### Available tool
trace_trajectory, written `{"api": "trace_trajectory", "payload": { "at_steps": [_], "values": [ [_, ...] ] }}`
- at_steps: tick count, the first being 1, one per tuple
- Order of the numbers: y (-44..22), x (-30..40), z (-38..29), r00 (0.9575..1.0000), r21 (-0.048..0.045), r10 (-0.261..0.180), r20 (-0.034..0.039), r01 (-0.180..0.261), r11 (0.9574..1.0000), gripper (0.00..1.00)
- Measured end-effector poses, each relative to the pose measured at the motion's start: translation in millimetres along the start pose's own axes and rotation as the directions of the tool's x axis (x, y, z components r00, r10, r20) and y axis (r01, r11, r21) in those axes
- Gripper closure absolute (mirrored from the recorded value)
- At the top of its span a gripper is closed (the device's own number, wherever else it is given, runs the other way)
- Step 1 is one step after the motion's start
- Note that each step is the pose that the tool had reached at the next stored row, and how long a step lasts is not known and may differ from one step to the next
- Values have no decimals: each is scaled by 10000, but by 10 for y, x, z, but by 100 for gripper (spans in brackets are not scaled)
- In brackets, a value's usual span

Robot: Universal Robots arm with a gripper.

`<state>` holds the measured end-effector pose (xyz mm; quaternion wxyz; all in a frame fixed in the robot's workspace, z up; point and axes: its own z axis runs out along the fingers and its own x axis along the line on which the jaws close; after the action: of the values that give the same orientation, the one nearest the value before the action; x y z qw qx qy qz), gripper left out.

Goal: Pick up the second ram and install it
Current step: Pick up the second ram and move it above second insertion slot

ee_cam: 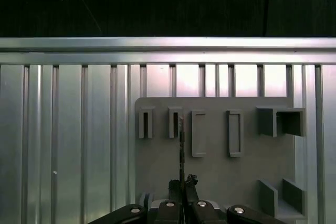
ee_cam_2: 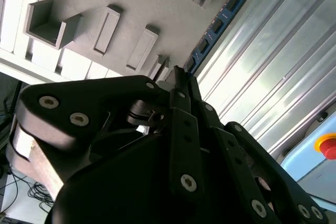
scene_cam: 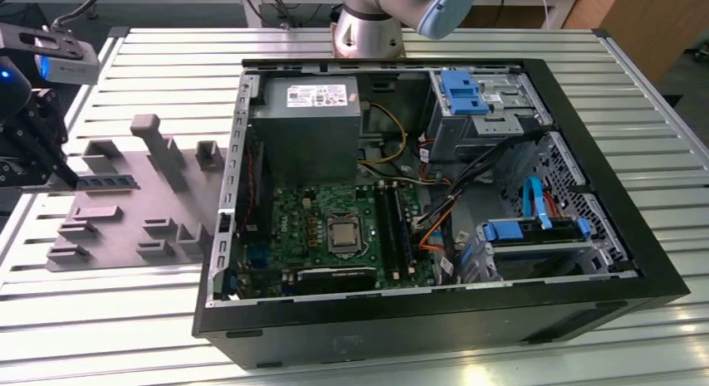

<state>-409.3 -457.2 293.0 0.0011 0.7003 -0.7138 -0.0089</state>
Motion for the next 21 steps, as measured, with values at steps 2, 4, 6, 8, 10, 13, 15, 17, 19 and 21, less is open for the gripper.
{"api": "trace_trajectory", "payload": {
  "at_steps": [2, 4, 6, 8, 10, 13, 15, 17, 19, 21],
  "values": [
    [0, 0, -14, 10000, 0, 0, 0, 0, 10000, 86],
    [0, 0, -28, 10000, 0, 0, -1, 0, 10000, 86],
    [1, 0, -39, 10000, 1, 0, 0, 0, 10000, 86],
    [1, -1, -52, 10000, 0, 0, 0, 0, 10000, 86],
    [1, -1, -65, 10000, 0, 0, -1, 0, 10000, 86],
    [1, -1, -85, 10000, 1, 0, 0, 0, 10000, 86],
    [1, -1, -97, 10000, 0, 0, -1, 0, 10000, 86],
    [2, -1, -110, 10000, 0, 0, -1, 0, 10000, 86],
    [2, -1, -125, 10000, 1, 1, 0, -1, 10000, 86],
    [2, -2, -141, 10000, 0, 0, 0, 0, 10000, 86]
  ]
}}
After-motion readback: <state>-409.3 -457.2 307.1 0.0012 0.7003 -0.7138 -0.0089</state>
